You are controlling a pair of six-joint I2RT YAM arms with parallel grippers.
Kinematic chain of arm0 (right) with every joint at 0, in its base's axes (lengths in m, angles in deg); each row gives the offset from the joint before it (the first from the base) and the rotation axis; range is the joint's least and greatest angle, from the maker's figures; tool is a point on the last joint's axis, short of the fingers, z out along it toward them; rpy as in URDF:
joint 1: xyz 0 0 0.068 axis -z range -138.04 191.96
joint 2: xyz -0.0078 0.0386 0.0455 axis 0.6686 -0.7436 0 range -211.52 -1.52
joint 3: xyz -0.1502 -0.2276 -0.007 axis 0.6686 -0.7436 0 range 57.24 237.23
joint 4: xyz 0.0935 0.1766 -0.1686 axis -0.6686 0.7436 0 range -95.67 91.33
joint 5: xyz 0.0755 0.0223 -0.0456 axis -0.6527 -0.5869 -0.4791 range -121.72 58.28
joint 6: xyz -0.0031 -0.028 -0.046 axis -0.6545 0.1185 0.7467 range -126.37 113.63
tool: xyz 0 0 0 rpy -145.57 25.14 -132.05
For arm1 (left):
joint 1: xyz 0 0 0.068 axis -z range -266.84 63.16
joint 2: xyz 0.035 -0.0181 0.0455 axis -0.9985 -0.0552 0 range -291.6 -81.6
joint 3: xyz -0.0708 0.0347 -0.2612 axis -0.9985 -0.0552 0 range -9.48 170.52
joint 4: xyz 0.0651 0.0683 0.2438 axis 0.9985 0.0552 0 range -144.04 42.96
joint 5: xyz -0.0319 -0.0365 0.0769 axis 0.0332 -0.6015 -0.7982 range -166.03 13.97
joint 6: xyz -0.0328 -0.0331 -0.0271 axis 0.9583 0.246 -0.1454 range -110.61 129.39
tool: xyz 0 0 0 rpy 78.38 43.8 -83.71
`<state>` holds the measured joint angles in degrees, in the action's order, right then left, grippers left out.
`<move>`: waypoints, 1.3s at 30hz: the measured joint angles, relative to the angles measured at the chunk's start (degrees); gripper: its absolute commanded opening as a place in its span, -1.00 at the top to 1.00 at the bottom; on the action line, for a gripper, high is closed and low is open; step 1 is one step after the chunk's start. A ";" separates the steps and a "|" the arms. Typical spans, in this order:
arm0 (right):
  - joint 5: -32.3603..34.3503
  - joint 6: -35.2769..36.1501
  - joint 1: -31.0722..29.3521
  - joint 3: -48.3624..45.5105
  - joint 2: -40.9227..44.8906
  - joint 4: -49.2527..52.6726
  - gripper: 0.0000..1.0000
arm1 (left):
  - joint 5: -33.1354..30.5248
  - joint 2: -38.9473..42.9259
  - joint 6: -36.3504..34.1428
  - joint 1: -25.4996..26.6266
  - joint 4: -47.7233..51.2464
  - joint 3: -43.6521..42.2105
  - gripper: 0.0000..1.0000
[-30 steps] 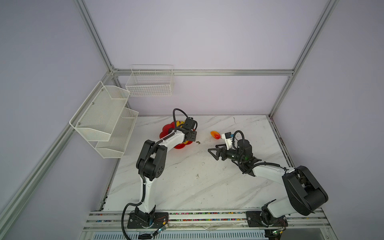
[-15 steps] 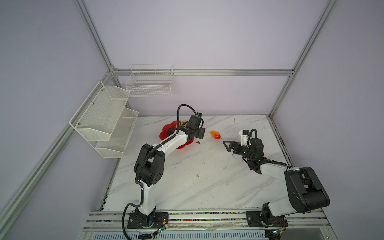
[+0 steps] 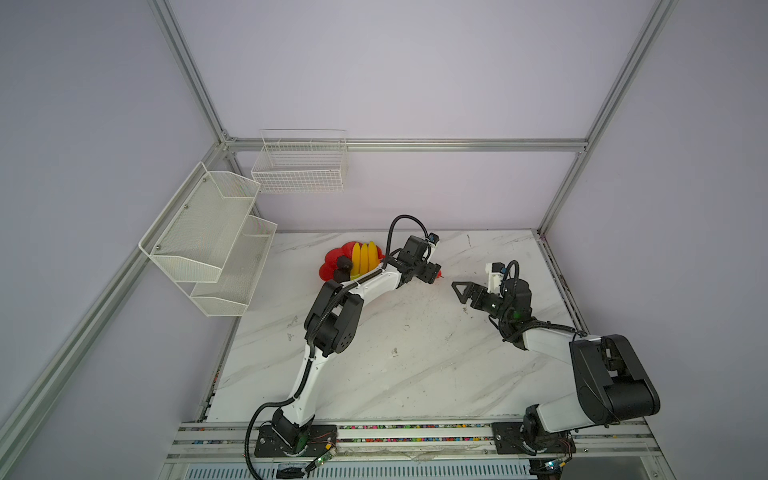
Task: Place and organize the fake fruits in the fruit bowl
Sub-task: 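Reach the left gripper to the farther mango on the table, then close the left gripper on the farther mango and lift it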
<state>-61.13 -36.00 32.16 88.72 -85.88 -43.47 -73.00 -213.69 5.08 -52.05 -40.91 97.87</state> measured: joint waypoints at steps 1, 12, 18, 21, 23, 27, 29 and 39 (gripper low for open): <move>0.02 -0.20 0.28 -0.20 0.26 -0.20 -0.95 | 1.40 -0.46 -2.69 -0.35 -0.28 0.59 -0.72; -1.25 -2.21 1.97 -1.03 0.35 -2.60 -0.95 | 27.15 -3.48 -37.24 -6.29 1.53 5.29 -0.80; -1.75 -2.64 2.05 -1.03 -1.22 -3.48 -0.95 | 34.47 -10.32 -50.31 -7.67 8.13 14.49 -0.81; -1.90 -2.75 2.05 -1.03 -2.08 -3.65 -0.95 | 34.05 -12.24 -53.13 -7.41 8.35 15.45 -0.81; -1.95 -2.75 2.05 -1.03 -2.58 -3.67 -0.95 | 33.73 -13.46 -54.51 -6.99 8.33 15.89 -0.81; -2.10 -2.86 2.05 -1.03 -3.10 -3.93 -0.95 | 33.18 -15.21 -55.56 -6.12 8.31 16.11 -0.80; -2.56 -3.02 2.10 -1.03 -3.37 -4.15 -0.95 | 32.35 -15.56 -56.00 -5.64 8.22 16.11 -0.79; -3.85 -3.37 2.14 -1.03 -4.09 -5.01 -0.95 | 28.41 -16.74 -56.04 -4.37 6.62 18.58 -0.58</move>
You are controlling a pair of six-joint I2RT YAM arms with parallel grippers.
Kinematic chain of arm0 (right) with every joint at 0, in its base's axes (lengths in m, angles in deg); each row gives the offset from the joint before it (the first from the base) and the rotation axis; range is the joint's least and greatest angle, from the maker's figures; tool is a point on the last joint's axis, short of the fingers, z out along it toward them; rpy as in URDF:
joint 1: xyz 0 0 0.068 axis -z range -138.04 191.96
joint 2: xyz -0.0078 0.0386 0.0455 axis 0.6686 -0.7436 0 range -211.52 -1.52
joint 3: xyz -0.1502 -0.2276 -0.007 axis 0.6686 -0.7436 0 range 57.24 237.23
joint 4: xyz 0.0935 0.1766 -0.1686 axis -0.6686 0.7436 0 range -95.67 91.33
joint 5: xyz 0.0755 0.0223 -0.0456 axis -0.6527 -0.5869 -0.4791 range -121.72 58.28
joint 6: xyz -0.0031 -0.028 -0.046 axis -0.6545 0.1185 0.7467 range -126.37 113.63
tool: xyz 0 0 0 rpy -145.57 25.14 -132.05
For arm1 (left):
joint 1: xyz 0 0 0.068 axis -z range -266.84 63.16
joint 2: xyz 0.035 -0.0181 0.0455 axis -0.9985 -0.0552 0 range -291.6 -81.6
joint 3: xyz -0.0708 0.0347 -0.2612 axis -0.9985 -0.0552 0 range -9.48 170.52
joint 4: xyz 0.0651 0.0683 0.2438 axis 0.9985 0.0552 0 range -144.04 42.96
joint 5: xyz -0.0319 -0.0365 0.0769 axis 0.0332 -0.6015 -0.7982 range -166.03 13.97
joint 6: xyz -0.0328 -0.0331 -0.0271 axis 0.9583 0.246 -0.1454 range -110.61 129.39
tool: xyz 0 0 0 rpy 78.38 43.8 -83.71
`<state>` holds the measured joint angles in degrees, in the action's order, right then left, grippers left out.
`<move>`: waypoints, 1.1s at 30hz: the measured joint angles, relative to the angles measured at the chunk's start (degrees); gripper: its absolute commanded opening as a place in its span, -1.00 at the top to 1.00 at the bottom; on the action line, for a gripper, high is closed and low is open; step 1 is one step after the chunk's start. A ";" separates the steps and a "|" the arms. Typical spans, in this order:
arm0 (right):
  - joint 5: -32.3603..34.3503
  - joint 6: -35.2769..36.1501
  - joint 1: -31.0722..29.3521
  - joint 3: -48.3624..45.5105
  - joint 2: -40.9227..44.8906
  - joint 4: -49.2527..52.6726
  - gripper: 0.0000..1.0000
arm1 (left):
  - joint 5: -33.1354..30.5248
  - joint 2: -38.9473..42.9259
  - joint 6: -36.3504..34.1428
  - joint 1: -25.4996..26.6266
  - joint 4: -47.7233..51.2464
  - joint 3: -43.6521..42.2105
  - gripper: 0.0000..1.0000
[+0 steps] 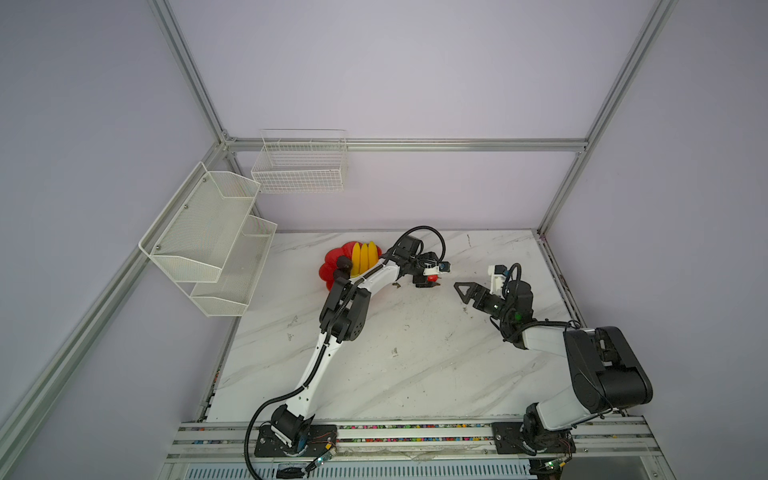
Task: Place and organize the fake fruits in the fruit bowl
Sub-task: 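Close the left gripper on the farther mango and lift it, then carry the mango with the left gripper into the red bowl and release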
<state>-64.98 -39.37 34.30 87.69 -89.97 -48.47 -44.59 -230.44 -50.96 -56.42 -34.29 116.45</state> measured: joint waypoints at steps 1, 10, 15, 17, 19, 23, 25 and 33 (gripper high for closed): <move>-0.15 0.00 0.00 0.00 0.00 -0.02 -0.95 | -0.22 0.00 0.26 0.00 0.09 0.00 -0.57; -1.09 -0.22 0.02 0.00 0.02 -0.09 -0.95 | -3.37 0.02 4.37 -0.02 2.36 0.00 -0.40; -1.14 -0.22 0.02 0.00 0.02 -0.09 -0.95 | -5.03 0.02 7.50 -0.02 2.56 0.00 -0.18; -1.14 -0.24 0.02 0.00 0.02 -0.09 -0.95 | -5.49 0.02 8.94 -0.02 2.69 0.00 -0.12; -1.14 -0.22 0.02 0.00 0.02 -0.09 -0.95 | -6.05 0.02 10.21 -0.02 2.80 0.00 -0.01; -1.14 -0.22 0.02 0.00 0.02 -0.09 -0.95 | -6.60 0.15 12.41 -0.02 3.10 -0.07 0.20; -1.14 -0.22 0.02 0.00 0.02 -0.09 -0.95 | -6.54 0.52 13.57 -0.02 3.34 -0.24 0.32; -1.20 0.26 -0.02 0.00 1.33 -0.26 -0.95 | -6.67 8.66 24.30 -0.42 -0.20 -5.77 0.46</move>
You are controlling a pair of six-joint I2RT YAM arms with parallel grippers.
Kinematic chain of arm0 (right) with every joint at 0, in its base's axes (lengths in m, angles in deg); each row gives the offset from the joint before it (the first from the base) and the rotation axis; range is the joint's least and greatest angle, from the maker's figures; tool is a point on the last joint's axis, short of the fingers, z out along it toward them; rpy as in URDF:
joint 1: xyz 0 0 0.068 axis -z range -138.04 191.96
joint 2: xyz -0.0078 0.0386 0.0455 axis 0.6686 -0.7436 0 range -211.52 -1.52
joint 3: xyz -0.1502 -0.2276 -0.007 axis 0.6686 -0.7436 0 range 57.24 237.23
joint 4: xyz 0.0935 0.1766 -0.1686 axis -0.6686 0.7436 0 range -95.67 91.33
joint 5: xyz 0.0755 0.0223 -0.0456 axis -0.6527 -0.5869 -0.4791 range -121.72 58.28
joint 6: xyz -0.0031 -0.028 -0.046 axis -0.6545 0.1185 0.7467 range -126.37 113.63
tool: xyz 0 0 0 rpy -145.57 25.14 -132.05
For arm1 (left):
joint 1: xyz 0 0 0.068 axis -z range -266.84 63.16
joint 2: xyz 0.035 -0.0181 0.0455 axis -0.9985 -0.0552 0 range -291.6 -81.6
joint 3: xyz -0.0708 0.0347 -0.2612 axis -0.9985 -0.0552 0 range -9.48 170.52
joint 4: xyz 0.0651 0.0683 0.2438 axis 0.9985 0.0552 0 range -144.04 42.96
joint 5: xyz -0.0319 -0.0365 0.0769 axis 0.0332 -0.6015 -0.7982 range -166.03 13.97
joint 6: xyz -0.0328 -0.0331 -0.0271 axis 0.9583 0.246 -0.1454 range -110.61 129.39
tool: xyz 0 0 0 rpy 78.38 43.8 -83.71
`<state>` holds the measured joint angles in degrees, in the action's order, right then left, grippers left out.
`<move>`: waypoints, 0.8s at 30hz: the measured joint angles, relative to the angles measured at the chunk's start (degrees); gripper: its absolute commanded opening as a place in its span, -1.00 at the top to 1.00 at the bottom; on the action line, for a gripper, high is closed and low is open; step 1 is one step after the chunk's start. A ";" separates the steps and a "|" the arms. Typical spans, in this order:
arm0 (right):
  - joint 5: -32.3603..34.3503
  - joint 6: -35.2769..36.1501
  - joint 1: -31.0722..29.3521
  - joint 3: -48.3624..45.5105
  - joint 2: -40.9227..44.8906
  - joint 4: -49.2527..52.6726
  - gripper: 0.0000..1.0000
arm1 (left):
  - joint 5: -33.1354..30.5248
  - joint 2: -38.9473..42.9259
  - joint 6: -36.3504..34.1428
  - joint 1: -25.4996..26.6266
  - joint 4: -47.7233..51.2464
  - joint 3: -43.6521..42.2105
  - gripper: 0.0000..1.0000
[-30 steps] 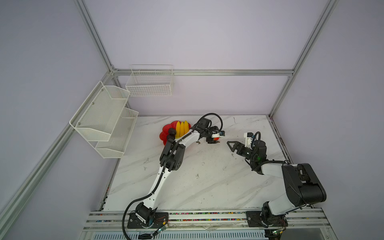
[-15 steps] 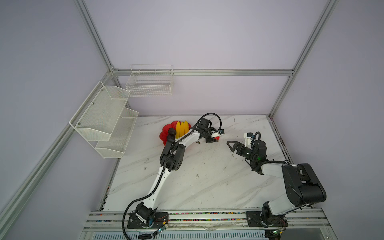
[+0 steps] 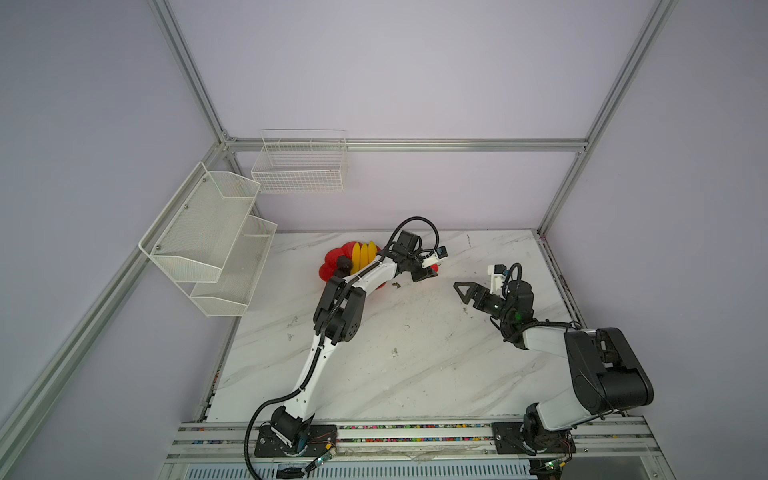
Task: Place and organize the fake fruits in the fruit bowl
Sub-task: 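Carry the mango with the left gripper into the red bowl and release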
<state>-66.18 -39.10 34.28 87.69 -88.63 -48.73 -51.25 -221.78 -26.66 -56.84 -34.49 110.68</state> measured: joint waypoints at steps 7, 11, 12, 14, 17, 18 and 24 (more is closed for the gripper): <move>-1.99 2.45 -4.61 0.11 2.34 -0.98 -0.95 | -6.58 14.43 14.64 -3.54 -7.72 -9.79 0.45; -4.17 3.19 -7.80 0.59 2.19 -1.51 -0.95 | -11.21 21.11 22.77 -8.07 -8.52 -15.74 0.42; -4.44 3.32 -8.09 0.70 2.14 -1.64 -0.95 | -11.96 22.01 24.11 -9.14 -7.87 -16.55 0.42; -4.57 3.48 -8.13 0.81 2.14 -1.81 -0.95 | -13.81 23.15 26.16 -11.54 -5.66 -17.49 0.41; -4.61 3.50 -8.11 0.81 2.10 -1.88 -0.95 | -15.63 23.30 26.95 -13.99 -2.01 -18.49 0.41; -4.61 3.52 -8.11 0.81 2.08 -1.95 -0.95 | -15.65 23.30 27.06 -14.38 -0.85 -18.91 0.41; -4.61 4.15 -8.13 0.81 2.03 -1.97 -0.95 | -14.05 22.25 27.98 -15.74 4.79 -19.56 0.38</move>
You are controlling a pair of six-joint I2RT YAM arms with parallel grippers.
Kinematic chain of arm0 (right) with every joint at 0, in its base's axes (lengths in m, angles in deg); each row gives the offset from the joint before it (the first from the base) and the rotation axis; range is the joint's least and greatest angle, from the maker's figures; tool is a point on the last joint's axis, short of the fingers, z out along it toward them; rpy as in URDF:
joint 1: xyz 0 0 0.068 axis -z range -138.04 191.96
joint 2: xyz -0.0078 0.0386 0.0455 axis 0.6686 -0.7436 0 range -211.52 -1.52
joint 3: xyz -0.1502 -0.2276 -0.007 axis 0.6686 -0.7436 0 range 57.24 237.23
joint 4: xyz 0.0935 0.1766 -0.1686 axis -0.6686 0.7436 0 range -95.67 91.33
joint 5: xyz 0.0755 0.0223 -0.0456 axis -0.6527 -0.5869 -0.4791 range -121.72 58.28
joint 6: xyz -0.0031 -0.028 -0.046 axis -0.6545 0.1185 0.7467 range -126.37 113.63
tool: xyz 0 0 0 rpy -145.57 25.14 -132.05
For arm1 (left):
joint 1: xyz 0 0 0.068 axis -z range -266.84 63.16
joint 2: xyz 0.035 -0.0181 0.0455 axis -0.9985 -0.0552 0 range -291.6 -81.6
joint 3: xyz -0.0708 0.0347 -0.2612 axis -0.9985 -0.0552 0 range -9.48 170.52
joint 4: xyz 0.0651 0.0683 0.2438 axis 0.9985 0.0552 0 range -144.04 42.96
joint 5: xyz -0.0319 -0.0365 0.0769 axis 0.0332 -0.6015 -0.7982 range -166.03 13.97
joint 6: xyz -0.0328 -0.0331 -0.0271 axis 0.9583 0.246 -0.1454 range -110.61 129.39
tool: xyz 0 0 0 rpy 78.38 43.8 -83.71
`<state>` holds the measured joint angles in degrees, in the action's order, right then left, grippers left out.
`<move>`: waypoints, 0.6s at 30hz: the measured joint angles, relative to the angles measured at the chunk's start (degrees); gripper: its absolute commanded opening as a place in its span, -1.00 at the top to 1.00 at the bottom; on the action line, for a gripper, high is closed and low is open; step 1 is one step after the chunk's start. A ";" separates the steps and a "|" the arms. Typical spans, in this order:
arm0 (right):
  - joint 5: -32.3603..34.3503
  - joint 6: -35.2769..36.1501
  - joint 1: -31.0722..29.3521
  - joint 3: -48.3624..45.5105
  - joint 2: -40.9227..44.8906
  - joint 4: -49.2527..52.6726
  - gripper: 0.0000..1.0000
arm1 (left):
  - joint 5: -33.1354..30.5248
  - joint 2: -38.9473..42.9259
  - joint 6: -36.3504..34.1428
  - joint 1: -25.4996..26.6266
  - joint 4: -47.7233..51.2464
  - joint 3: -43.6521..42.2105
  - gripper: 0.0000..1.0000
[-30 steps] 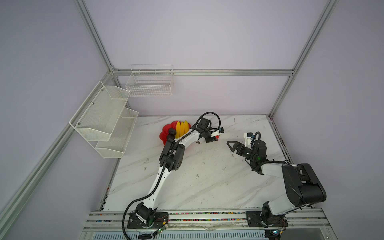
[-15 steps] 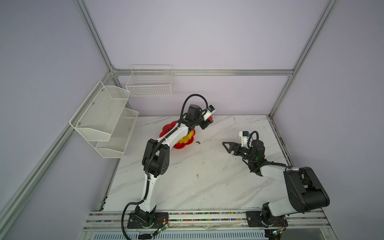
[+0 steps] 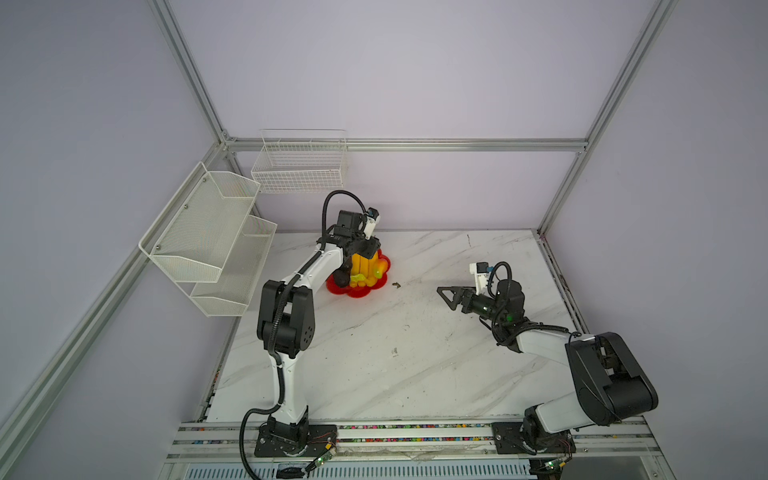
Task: Place and organize the fake fruits in the fruit bowl
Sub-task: 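Carry the mango with the left gripper into the red bowl and release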
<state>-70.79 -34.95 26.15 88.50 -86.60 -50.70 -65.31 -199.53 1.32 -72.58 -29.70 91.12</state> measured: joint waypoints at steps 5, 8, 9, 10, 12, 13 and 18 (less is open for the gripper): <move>0.00 0.98 -0.61 0.02 0.00 0.28 -0.95 | 1.31 -3.28 -0.09 -1.07 5.84 0.20 0.30; -0.02 1.05 -0.74 0.09 0.00 0.33 -0.95 | 0.57 -5.35 -0.24 -1.44 9.09 0.20 0.29; -0.02 1.05 -0.74 0.13 -0.02 0.31 -0.95 | 0.42 -5.68 -0.31 -1.53 9.90 0.20 0.29; -0.04 1.05 -0.76 0.15 -0.02 0.31 -0.95 | 0.13 -5.97 -0.44 -1.57 10.62 0.20 0.28; -0.22 1.05 -0.76 0.15 -0.04 0.31 -0.95 | -0.24 -6.12 -0.48 -1.55 11.30 0.20 0.24; -0.31 1.05 -0.76 0.15 -0.07 0.31 -0.95 | -0.42 -6.12 -0.48 -1.51 11.30 0.20 0.19; -0.39 1.11 -0.76 0.15 -0.07 0.37 -0.95 | -1.18 -6.23 -0.57 -1.49 10.97 0.20 0.03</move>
<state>-71.18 -33.84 25.38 88.65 -86.67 -50.33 -66.49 -205.76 0.75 -74.06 -18.73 91.31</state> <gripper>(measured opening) 0.975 0.464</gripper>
